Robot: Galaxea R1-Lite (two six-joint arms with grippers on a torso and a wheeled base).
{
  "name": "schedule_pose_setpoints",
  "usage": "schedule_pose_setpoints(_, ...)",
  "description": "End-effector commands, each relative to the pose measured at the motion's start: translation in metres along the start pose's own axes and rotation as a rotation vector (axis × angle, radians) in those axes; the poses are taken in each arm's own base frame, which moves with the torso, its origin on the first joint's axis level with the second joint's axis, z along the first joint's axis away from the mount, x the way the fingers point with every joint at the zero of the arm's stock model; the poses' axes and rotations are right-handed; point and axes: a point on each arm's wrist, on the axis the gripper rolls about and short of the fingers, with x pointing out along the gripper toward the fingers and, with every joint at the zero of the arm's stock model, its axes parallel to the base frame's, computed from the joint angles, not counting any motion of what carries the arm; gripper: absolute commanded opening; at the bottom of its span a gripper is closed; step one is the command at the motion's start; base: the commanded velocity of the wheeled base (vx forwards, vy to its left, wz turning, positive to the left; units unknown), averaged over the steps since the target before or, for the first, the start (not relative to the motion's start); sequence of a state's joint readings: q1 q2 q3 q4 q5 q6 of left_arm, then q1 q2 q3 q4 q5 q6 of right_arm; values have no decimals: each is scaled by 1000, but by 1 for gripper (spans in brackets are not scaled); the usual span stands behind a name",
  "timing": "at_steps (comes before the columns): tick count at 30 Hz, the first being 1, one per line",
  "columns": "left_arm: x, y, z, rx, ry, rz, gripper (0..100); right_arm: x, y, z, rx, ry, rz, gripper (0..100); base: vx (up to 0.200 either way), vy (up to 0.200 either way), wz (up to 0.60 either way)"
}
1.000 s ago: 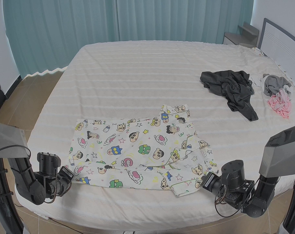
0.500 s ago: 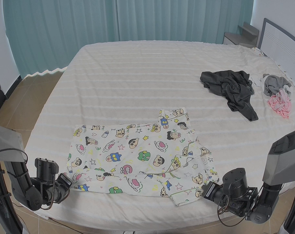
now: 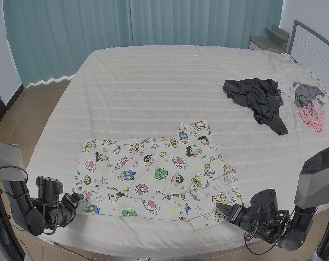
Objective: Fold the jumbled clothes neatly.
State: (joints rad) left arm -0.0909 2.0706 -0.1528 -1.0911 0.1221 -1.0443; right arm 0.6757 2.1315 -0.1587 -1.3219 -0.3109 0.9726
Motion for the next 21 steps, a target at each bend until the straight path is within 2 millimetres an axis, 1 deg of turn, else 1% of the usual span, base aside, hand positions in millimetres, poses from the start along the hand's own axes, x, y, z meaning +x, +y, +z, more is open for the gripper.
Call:
schedule_pose_setpoints(1, -18, -4, 5, -9, -31, -56, 100, -18, -1, 7, 9, -32, 33, 100, 0, 0, 0)
schedule_pose_setpoints(2, -30, -8, 9, -14, -52, -101, 100, -28, -2, 10, 10, -49, 50, 100, 0, 0, 0)
schedule_pose_setpoints(4, -44, -15, 15, -19, -86, -168, 100, -37, -2, 18, 9, -77, 67, 100, 0, 0, 0)
schedule_pose_setpoints(6, -56, -20, 18, -18, -112, -221, 100, -44, -3, 27, 10, -112, 76, 100, 0, 0, 0)
schedule_pose_setpoints(8, -63, -23, 20, -16, -128, -254, 100, -48, -3, 34, 9, -142, 87, 100, 0, 0, 0)
schedule_pose_setpoints(10, -64, -24, 20, -13, -130, -260, 100, -50, -3, 38, 9, -160, 92, 100, 0, 0, 0)
schedule_pose_setpoints(11, -65, -23, 20, -3, -133, -261, 100, -52, -2, 43, 1, -183, 95, 100, 0, 0, 0)
schedule_pose_setpoints(14, -64, -23, 22, 28, -118, -273, 100, -54, -1, 52, -23, -225, 100, 100, 200, 0, 0)
schedule_pose_setpoints(21, -61, -30, 30, 58, -135, -297, 100, -48, 4, 56, -53, -245, 110, 100, 200, 0, 0)
